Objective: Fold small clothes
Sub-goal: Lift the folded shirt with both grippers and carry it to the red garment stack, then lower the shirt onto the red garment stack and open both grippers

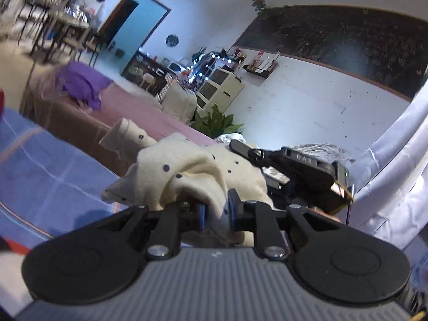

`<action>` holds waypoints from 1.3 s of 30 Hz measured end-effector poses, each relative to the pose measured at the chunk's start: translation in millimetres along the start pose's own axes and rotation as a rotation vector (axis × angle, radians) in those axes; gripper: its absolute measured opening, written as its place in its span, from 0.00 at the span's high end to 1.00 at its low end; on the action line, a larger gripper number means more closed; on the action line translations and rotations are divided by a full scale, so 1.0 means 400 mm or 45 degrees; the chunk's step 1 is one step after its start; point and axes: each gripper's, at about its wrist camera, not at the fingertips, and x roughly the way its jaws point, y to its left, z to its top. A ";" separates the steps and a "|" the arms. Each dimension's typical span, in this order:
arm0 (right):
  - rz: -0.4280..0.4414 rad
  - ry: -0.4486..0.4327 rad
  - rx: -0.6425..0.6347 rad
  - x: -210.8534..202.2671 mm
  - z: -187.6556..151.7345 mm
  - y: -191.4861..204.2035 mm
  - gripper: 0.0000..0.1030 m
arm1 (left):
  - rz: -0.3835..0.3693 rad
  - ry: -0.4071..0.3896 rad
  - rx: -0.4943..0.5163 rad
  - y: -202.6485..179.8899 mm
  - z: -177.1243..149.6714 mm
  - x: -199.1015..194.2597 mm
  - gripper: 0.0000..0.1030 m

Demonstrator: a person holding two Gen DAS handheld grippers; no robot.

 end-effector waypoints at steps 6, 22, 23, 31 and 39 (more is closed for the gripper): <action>0.242 0.153 -0.053 0.364 -0.045 0.213 0.81 | 0.397 -0.112 0.166 0.163 0.172 -0.275 0.84; -0.162 0.413 -0.037 0.852 -0.384 0.120 0.21 | 0.975 0.200 -0.282 0.774 0.060 -0.549 0.00; -0.183 0.402 -0.063 0.846 -0.373 0.136 0.05 | 1.013 0.183 -0.215 0.753 0.065 -0.567 0.00; -0.206 0.419 -0.337 0.780 -0.295 0.283 0.00 | 1.174 0.325 0.192 0.461 0.154 -0.495 0.00; -0.142 0.706 -0.713 0.767 -0.355 0.406 0.00 | 1.186 0.454 0.353 0.368 0.175 -0.360 0.00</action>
